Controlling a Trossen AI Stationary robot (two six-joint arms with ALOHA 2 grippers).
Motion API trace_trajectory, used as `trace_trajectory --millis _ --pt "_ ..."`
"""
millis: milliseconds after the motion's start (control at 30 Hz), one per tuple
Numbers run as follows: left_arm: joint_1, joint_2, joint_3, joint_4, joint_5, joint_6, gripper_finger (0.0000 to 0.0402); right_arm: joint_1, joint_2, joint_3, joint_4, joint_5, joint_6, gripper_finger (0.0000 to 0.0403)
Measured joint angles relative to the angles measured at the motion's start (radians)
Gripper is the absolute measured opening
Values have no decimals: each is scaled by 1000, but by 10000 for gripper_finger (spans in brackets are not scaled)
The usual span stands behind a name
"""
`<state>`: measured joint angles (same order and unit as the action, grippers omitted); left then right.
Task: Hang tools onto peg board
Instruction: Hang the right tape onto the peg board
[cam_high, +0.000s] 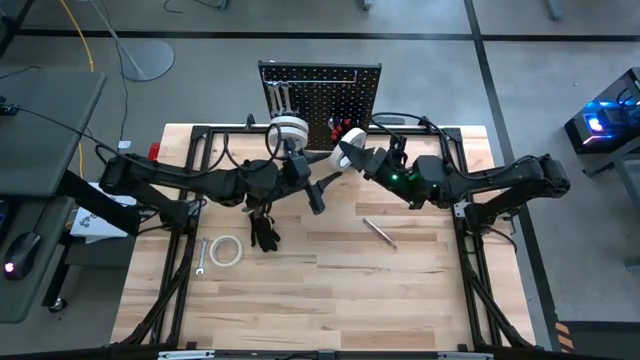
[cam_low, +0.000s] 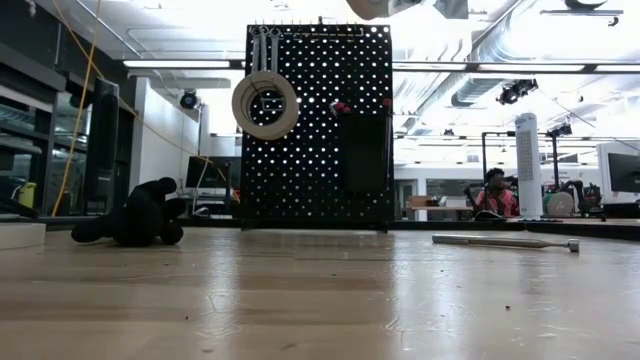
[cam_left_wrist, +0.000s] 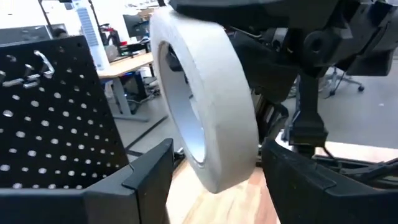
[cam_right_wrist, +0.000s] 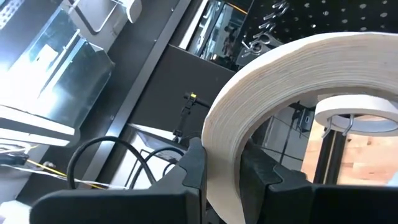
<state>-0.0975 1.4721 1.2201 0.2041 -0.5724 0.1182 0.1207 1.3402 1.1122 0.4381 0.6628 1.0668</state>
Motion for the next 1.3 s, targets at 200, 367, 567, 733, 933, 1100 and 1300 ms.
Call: trace_trajectory --millis 200,367,567,733,933,1100,1300 --pt "0 29 0 85 -2 -12 223 5 13 -1 25 23 5 41" --pt "0 37 -1 88 -43 -13 215 13 22 -1 59 34 -21 41" --pt "-1 36 -1 80 -54 -20 75 19 22 -1 62 61 -20 41" --pt "8 36 -1 70 -39 -63 56 19 22 -1 59 48 -19 105" --pt "27 -10 1 -121 8 -124 56 24 3 -5 44 26 -90 193" --pt "48 -102 2 -447 95 -175 56 26 -60 -4 -10 22 -152 215" --pt "91 -289 -82 -985 189 -231 56 39 -159 1 -156 15 -238 216"
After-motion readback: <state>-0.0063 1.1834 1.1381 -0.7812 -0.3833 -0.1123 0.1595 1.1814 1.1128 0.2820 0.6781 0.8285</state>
